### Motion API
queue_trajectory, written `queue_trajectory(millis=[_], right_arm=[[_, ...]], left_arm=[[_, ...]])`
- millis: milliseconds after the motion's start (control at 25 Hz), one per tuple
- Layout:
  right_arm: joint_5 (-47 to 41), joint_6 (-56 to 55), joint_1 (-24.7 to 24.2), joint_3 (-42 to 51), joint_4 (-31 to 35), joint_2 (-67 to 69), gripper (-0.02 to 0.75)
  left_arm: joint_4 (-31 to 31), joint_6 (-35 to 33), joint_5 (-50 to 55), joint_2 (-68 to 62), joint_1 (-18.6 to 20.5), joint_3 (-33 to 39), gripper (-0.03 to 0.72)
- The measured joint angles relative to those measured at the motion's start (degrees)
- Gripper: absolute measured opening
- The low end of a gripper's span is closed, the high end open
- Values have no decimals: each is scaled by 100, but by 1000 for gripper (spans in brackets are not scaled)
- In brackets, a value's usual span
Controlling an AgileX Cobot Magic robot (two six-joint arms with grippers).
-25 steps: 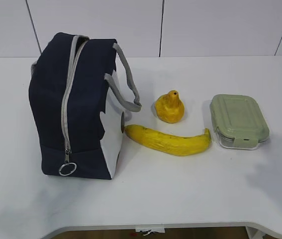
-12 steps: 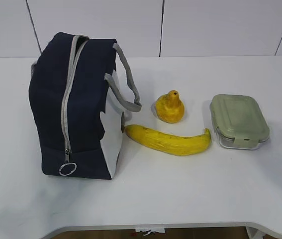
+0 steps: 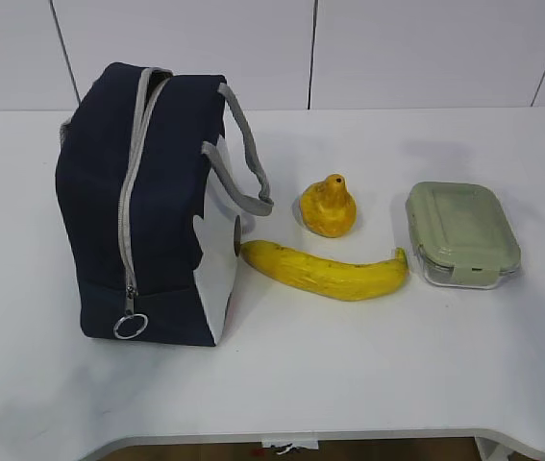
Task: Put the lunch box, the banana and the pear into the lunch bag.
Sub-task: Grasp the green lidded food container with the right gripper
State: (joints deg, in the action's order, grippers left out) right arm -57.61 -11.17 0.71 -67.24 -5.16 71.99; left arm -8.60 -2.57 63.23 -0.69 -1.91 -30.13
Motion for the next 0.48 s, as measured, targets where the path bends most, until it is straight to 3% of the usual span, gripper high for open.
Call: queue_trajectory(millis=[240,480], right_arm=[[-526,1378,-1026,-627,1816,739,503],[-1177,2579,-1879,-863,3049,1358,498]], left_arm=[[3,0,0,0,0,0,257],[12,0,0,0,0,0,257]])
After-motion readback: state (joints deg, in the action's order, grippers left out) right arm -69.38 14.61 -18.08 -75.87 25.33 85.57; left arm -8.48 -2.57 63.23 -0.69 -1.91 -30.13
